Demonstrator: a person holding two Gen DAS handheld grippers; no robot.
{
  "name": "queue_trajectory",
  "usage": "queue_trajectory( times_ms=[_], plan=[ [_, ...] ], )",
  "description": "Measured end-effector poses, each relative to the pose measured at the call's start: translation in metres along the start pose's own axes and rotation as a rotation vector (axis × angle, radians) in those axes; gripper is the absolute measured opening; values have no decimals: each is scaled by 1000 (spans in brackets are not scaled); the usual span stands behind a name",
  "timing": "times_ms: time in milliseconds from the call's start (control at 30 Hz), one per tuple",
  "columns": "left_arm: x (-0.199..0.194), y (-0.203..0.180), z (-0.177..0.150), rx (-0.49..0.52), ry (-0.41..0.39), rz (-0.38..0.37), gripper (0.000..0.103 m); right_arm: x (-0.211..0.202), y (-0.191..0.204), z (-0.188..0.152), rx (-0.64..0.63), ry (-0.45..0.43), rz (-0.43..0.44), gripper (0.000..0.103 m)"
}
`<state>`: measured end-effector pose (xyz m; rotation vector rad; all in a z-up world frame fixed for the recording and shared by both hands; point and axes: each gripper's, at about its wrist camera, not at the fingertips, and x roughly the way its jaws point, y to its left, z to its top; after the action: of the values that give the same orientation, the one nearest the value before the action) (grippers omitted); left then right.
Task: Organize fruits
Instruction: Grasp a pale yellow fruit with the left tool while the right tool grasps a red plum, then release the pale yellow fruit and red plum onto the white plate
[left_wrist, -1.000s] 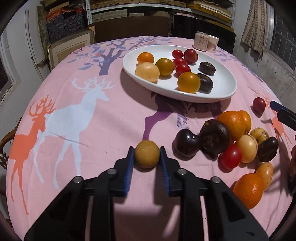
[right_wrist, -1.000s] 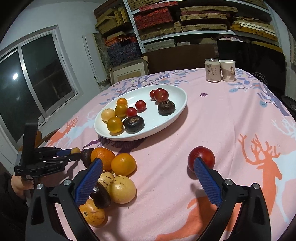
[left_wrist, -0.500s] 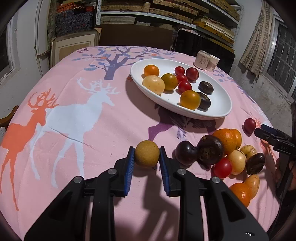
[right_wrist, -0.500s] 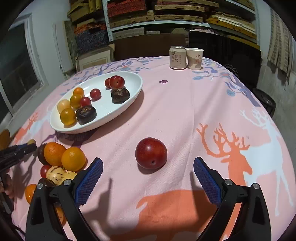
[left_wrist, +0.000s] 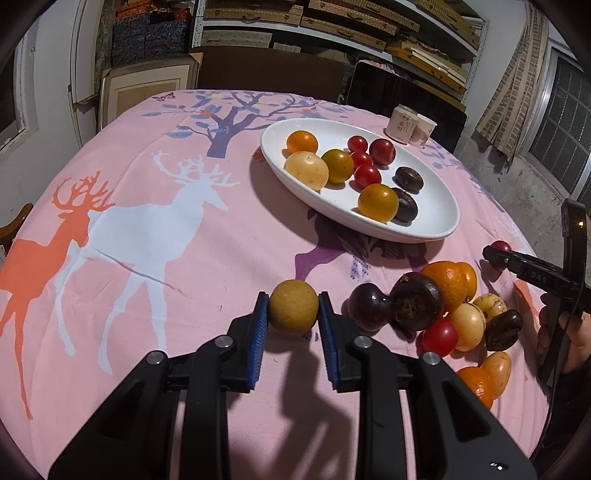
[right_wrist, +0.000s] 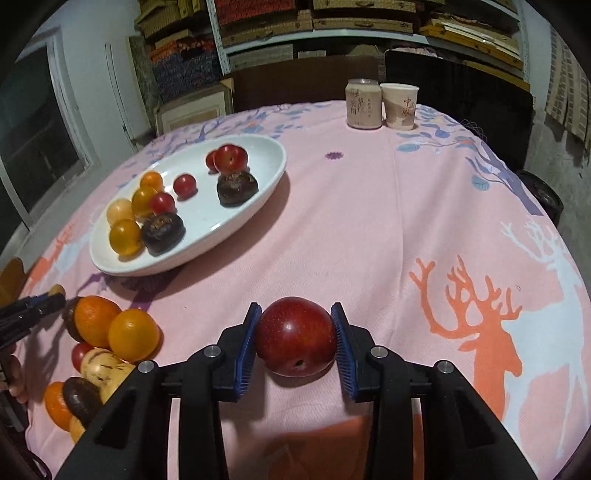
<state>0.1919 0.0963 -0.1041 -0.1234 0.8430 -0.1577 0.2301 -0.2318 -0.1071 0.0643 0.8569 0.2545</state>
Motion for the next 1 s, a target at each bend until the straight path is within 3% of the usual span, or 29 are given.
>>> queue_trajectory(
  times_ms=[200,333,533,667,867,900,933,967,1000],
  plan=[
    [-11,-6,-1,26,-56,1,26,-10,4,0,17,-31,67,39],
    [-11,-11,9,9,-14,-66,26,-20,13,11,1,-51,102,39],
    [-17,-36,72,88,-94,-53,26,-24,38,56,-73,-95,116,39],
    [10,-53,120,110,-96,-61,26,2,55,82,-89,-82,121,39],
    [88,-63,169,92,1,-53,26,37,69,98,-96,-72,124,39],
    [98,-63,172,86,19,-57,28,41,70,99,-98,-69,135,53],
    [105,-62,173,77,27,-52,41,44,71,101,-98,-65,146,65],
    [108,-61,174,66,28,-45,48,43,72,101,-100,-74,151,72],
    [108,-59,173,55,25,-53,56,40,73,101,-106,-83,155,72]
  ],
)
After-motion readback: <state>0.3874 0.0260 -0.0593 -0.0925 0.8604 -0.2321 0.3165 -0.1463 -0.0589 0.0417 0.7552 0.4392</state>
